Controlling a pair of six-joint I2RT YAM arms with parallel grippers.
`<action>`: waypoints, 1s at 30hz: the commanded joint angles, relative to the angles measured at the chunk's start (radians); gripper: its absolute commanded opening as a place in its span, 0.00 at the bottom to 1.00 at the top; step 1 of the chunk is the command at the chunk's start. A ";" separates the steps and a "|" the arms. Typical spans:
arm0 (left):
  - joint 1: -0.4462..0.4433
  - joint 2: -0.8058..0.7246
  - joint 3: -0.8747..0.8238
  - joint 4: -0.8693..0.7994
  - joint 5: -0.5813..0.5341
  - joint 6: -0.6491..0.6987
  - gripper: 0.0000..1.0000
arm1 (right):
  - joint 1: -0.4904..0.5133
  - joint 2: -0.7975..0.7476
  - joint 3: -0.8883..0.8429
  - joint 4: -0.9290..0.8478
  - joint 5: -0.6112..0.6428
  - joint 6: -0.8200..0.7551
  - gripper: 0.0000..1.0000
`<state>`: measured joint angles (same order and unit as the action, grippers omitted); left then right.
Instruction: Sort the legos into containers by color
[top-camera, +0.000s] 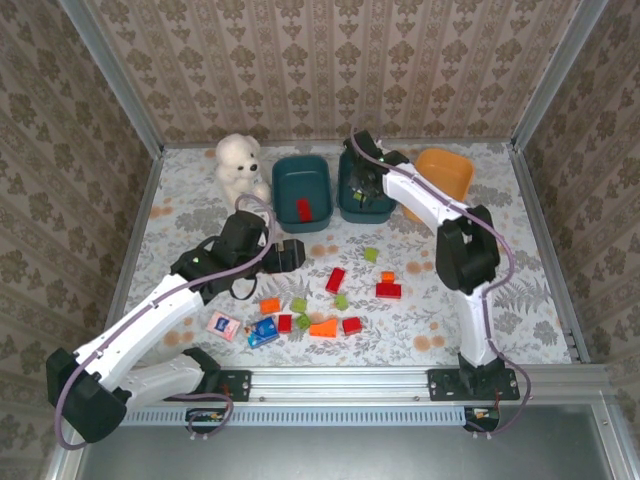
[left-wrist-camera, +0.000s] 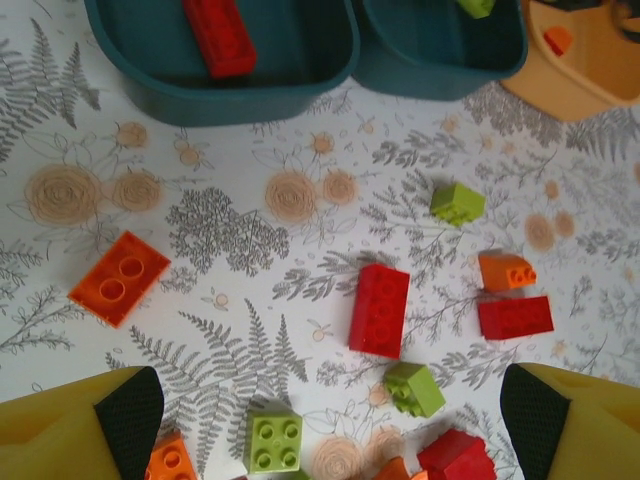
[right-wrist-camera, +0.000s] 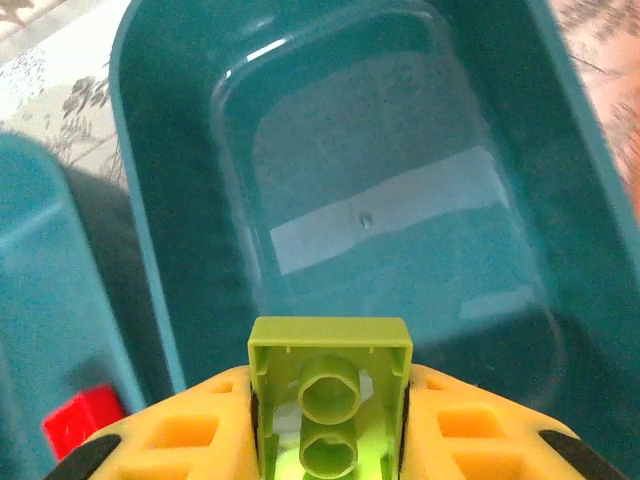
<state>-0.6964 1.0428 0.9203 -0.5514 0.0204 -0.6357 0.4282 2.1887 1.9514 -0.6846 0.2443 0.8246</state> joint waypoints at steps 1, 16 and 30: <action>0.015 0.000 0.047 0.002 0.006 -0.016 0.91 | -0.039 0.123 0.158 -0.070 -0.071 -0.069 0.28; 0.029 -0.027 0.028 -0.031 -0.032 -0.045 0.91 | -0.089 0.311 0.333 -0.147 -0.181 -0.031 0.53; 0.067 -0.013 0.023 -0.048 -0.021 -0.048 0.91 | -0.053 -0.147 0.103 0.008 -0.129 -0.174 0.63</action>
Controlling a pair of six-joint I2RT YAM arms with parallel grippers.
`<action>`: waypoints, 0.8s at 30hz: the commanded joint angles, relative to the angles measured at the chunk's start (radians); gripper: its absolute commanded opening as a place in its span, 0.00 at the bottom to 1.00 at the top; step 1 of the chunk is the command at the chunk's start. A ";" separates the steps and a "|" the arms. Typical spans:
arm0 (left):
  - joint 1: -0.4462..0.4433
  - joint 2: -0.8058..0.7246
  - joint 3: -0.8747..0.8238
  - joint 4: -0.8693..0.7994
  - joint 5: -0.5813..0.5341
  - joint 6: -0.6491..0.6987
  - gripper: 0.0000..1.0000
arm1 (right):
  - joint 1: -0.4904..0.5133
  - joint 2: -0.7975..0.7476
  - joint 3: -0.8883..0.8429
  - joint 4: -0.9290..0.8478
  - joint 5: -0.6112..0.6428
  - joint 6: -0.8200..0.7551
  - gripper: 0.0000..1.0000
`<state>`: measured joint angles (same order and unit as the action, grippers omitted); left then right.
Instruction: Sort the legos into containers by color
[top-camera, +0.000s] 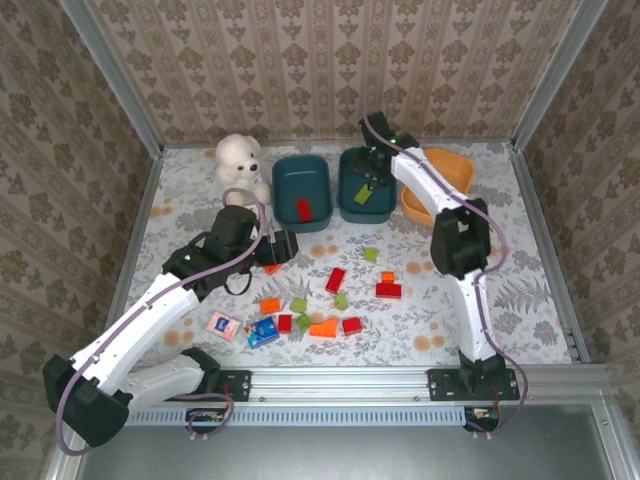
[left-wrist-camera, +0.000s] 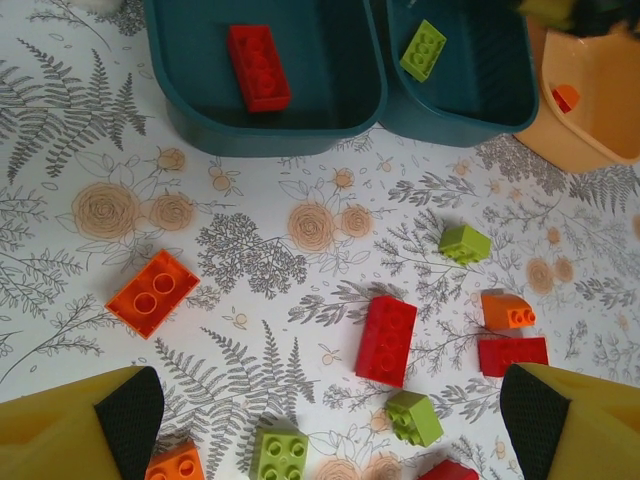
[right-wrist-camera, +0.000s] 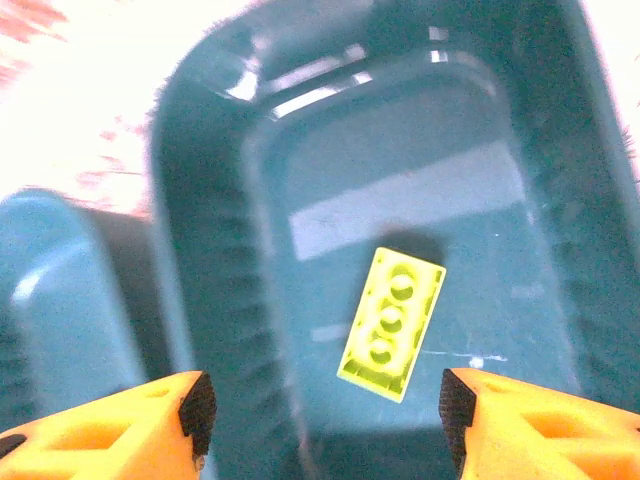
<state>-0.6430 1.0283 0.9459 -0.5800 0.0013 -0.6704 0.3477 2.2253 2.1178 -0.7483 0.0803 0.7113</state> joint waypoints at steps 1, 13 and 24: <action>0.018 0.001 -0.002 -0.019 0.002 -0.011 0.91 | 0.040 -0.244 -0.124 0.099 0.044 -0.077 0.63; -0.044 0.137 0.039 0.004 0.148 0.195 0.87 | 0.241 -0.933 -0.972 0.335 0.084 -0.098 0.62; -0.348 0.604 0.347 -0.071 0.185 0.576 0.86 | 0.278 -1.492 -1.401 0.104 0.153 0.072 0.63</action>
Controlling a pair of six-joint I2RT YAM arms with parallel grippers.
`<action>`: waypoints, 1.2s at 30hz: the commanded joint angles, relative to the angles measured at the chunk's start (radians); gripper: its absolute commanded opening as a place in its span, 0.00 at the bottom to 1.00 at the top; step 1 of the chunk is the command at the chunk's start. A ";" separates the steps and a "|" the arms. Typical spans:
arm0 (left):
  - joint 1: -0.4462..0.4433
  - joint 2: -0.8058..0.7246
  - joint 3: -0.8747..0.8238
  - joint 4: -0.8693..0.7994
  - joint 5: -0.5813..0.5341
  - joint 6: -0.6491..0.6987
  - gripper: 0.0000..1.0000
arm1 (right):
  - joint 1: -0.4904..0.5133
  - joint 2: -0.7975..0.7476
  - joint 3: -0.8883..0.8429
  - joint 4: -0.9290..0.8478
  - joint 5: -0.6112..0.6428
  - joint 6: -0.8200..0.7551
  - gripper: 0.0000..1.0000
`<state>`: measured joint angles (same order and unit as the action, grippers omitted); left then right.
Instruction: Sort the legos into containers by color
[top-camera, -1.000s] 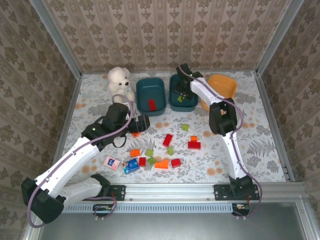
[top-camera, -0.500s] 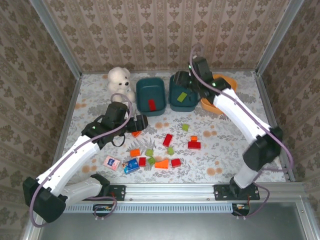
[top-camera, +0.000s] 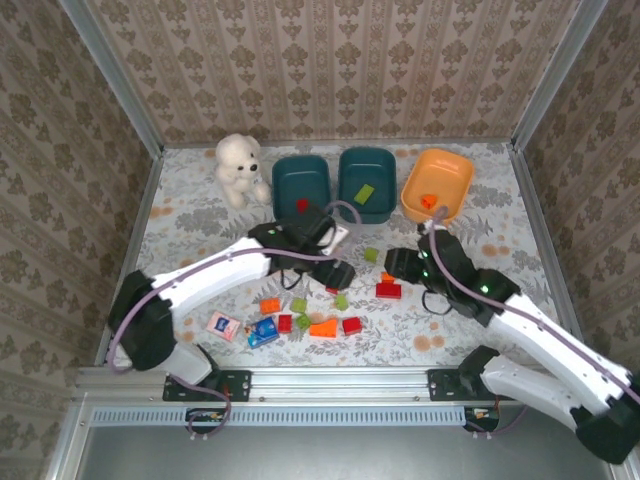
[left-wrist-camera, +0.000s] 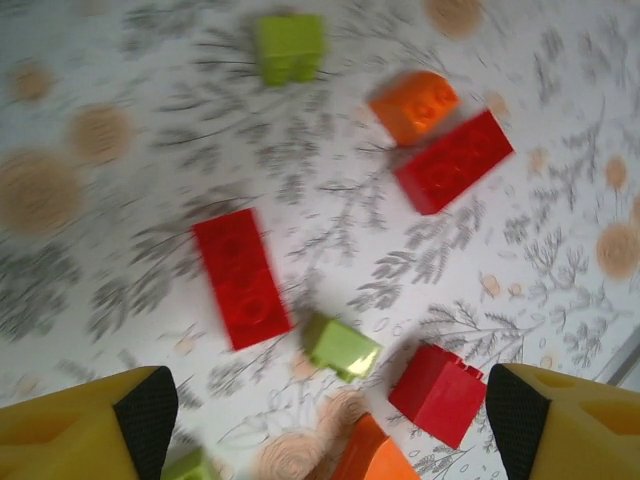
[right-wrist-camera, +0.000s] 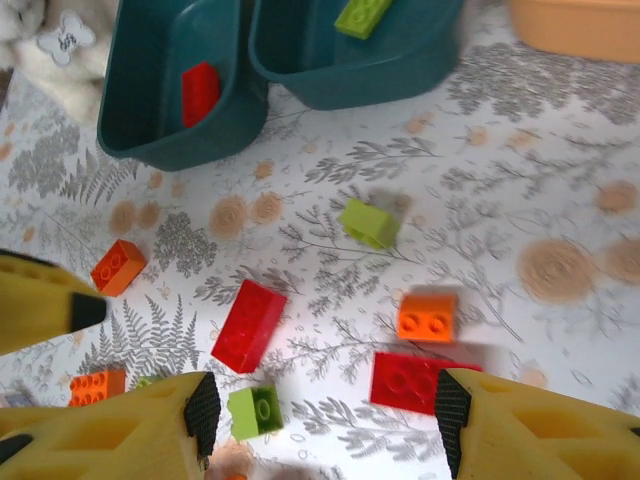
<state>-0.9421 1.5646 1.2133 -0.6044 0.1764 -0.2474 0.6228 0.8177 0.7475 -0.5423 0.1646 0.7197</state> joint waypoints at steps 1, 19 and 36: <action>-0.070 0.112 0.119 -0.059 0.002 0.177 0.87 | 0.003 -0.127 -0.040 -0.126 0.084 0.073 0.63; -0.153 0.553 0.458 -0.105 -0.042 0.246 1.00 | 0.001 -0.316 0.002 -0.293 0.179 0.124 0.73; -0.204 0.672 0.506 -0.087 -0.087 0.195 0.87 | -0.009 -0.290 0.051 -0.334 0.187 0.098 0.73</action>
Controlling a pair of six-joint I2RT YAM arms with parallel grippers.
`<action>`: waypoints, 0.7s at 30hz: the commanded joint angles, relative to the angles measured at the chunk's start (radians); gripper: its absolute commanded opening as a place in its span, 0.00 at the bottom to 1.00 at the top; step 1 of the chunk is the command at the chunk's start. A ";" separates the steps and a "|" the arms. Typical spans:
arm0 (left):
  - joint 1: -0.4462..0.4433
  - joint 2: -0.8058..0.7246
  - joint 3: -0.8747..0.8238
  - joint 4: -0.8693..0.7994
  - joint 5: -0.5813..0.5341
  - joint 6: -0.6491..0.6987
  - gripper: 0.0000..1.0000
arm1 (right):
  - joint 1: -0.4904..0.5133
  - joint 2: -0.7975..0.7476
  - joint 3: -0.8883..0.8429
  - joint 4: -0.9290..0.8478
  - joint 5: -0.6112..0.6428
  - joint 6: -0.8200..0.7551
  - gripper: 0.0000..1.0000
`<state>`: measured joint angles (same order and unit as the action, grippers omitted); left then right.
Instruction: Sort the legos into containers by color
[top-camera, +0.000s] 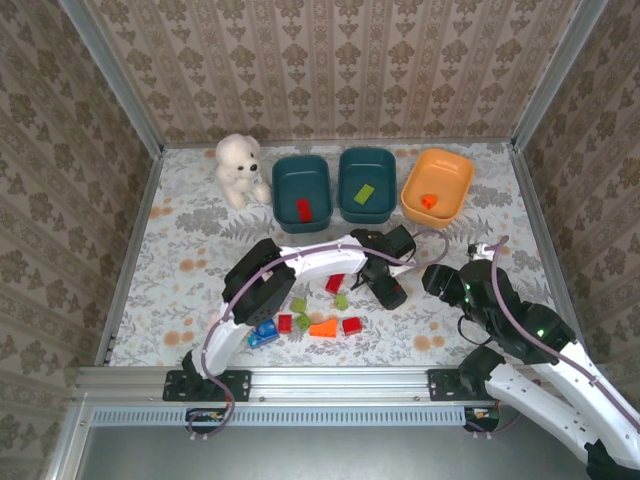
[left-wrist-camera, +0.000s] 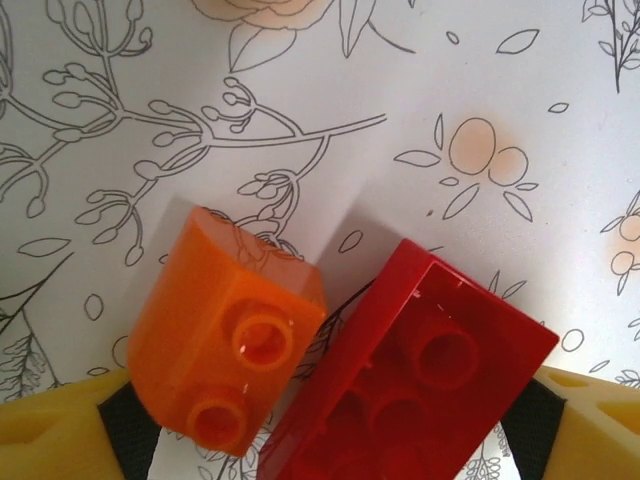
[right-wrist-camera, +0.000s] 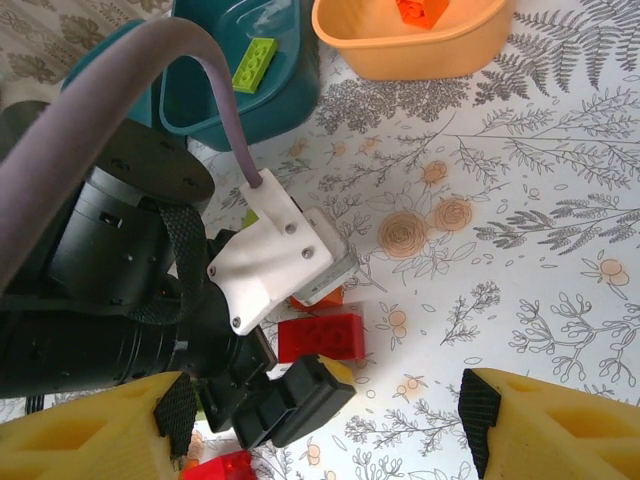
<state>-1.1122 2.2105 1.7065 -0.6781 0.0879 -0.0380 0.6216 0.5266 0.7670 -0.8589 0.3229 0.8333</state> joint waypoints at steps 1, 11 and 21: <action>-0.038 0.028 0.012 -0.015 -0.003 -0.015 0.85 | -0.009 0.001 0.032 -0.019 0.027 -0.016 0.73; -0.061 0.041 -0.019 -0.026 -0.068 -0.039 0.52 | -0.020 -0.005 0.035 -0.027 0.026 -0.019 0.73; -0.073 -0.088 -0.048 -0.039 -0.160 -0.088 0.29 | -0.023 -0.020 0.059 -0.039 0.043 -0.027 0.72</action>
<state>-1.1664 2.1971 1.6852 -0.6765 -0.0280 -0.0986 0.6048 0.5182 0.7830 -0.8803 0.3305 0.8272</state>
